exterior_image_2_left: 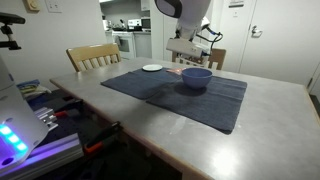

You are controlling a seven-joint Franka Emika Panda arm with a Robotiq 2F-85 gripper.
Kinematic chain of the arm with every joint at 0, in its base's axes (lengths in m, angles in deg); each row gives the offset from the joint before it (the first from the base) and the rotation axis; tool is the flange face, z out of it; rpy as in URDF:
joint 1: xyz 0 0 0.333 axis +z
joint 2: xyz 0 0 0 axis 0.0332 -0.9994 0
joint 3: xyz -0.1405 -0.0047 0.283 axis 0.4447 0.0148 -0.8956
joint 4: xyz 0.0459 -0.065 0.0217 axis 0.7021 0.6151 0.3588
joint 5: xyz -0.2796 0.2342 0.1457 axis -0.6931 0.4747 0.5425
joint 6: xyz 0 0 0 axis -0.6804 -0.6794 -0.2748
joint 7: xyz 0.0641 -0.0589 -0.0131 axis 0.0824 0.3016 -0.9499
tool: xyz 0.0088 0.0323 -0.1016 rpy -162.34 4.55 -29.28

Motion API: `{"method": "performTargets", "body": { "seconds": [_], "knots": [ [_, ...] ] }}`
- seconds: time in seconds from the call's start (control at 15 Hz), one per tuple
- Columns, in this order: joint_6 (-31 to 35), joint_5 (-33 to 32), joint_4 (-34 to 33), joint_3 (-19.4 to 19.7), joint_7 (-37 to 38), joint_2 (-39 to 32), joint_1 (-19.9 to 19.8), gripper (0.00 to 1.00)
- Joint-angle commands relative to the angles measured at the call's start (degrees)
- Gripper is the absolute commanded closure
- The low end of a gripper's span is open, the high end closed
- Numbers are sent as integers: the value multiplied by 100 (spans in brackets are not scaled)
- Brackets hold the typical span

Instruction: Pick the plastic box and pour its contents into the bowl

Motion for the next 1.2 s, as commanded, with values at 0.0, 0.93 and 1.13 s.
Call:
{"method": "performTargets", "body": {
  "seconds": [0.0, 0.93, 1.13],
  "knots": [
    [-10, 570, 206, 159, -712, 88, 112, 98],
    [-599, 1448, 800, 595, -2484, 322, 189, 98],
    [-766, 1509, 878, 669, -2700, 355, 195, 98]
  ]
}}
